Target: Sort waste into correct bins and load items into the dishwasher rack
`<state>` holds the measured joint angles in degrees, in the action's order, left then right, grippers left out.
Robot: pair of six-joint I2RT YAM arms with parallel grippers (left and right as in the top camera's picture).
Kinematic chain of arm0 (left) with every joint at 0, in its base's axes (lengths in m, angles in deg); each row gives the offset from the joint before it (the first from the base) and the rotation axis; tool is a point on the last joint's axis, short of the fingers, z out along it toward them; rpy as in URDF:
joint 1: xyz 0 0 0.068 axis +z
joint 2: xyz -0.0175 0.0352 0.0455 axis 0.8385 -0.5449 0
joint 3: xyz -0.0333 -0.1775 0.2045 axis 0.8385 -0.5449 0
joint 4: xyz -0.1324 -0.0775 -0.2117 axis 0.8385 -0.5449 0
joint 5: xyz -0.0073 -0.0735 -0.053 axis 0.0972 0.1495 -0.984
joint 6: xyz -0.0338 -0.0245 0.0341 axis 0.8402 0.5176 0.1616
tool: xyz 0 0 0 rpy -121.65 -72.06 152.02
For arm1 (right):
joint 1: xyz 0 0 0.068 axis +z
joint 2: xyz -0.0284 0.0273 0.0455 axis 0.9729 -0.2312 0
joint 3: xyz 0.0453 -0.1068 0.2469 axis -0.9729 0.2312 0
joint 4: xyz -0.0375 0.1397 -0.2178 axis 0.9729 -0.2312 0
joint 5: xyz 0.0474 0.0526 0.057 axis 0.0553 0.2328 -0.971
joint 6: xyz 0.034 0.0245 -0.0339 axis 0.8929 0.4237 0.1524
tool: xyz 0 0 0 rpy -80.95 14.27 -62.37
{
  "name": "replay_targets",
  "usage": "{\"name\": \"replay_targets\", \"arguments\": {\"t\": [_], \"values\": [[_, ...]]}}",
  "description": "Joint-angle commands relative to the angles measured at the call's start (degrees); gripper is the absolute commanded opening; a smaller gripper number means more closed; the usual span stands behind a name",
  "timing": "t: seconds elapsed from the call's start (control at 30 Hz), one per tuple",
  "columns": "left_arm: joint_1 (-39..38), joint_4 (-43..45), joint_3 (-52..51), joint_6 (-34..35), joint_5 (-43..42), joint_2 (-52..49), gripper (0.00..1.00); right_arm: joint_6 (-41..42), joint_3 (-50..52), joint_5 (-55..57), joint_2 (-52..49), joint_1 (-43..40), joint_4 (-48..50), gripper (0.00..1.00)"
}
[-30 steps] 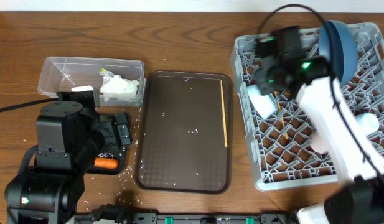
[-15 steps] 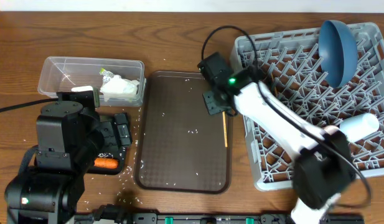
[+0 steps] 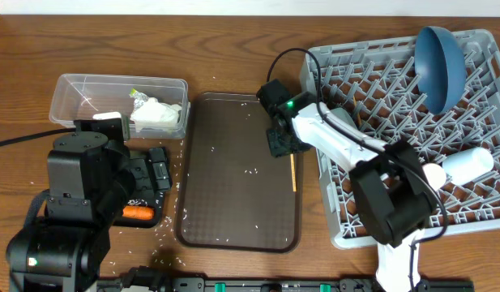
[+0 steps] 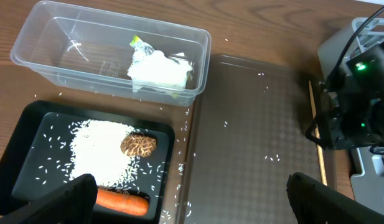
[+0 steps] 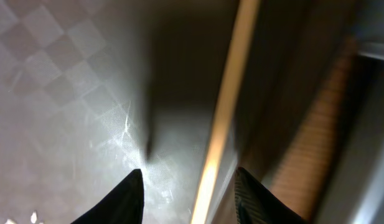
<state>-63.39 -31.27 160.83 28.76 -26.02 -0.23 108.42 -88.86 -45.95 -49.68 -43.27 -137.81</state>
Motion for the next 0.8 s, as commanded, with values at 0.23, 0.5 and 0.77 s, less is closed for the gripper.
{"name": "replay_targets", "arguments": {"t": [0.23, 0.5, 0.77], "values": [[0.4, -0.2, 0.3, -0.6, 0.9, 0.1, 0.98, -3.3, -0.7, -3.3, -2.3, -0.7, 0.3, 0.01], [0.4, -0.2, 0.3, -0.6, 0.9, 0.1, 0.98, -12.2, -3.2, -2.8, 11.9, -1.3, -1.2, 0.01], [0.4, -0.2, 0.3, -0.6, 0.9, 0.1, 0.98, -19.1, -3.5, 6.8, 28.1, -10.6, -1.4, 0.01]]}}
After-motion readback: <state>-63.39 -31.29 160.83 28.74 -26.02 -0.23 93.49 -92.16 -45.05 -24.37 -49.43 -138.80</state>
